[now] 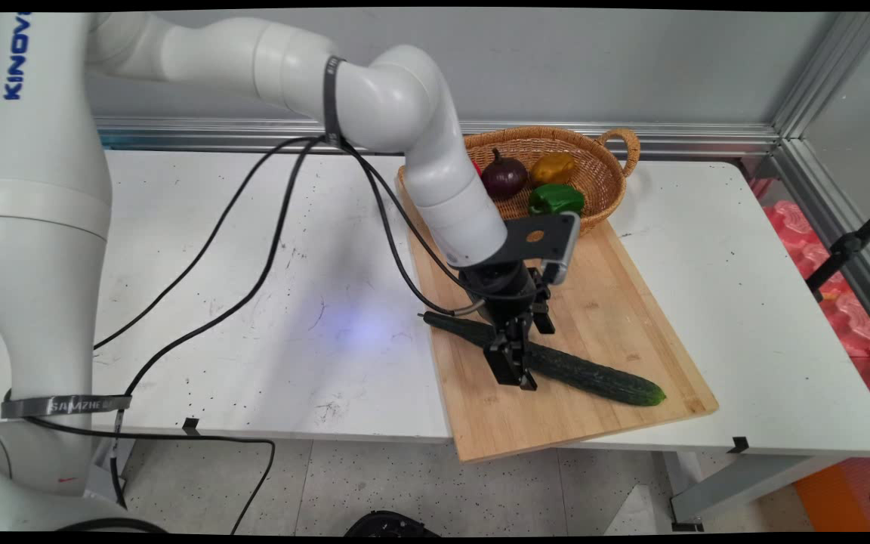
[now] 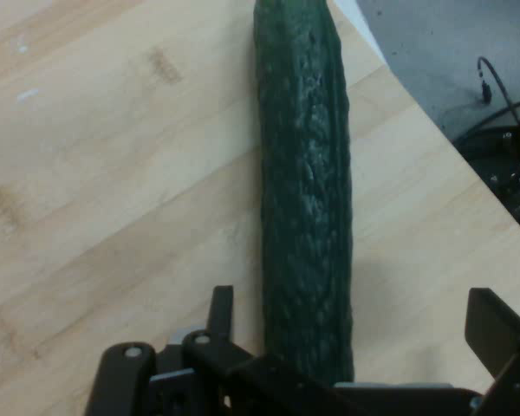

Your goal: Pick up the cucumber from the cutting board

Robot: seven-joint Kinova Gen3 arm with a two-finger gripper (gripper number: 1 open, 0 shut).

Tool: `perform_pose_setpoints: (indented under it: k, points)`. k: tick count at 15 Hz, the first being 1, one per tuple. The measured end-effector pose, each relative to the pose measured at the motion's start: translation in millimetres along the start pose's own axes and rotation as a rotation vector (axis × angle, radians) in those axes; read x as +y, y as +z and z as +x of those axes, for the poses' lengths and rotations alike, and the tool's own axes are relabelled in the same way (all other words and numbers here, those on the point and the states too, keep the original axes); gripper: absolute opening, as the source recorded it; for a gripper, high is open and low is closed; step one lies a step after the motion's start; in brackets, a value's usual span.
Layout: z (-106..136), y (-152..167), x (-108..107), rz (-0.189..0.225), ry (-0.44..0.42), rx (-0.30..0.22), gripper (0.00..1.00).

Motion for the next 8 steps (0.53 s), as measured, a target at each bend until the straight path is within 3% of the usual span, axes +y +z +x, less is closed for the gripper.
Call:
perform_pose_setpoints:
  k: [6,7,8]
  points:
    - [3.5,19.3,-4.2,0.004,0.015,-0.026,1.00]
    - [3.9,21.3,-4.9,0.006,0.017,-0.030,0.00]
    - [4.2,22.7,-5.4,0.008,0.019,-0.032,0.00]
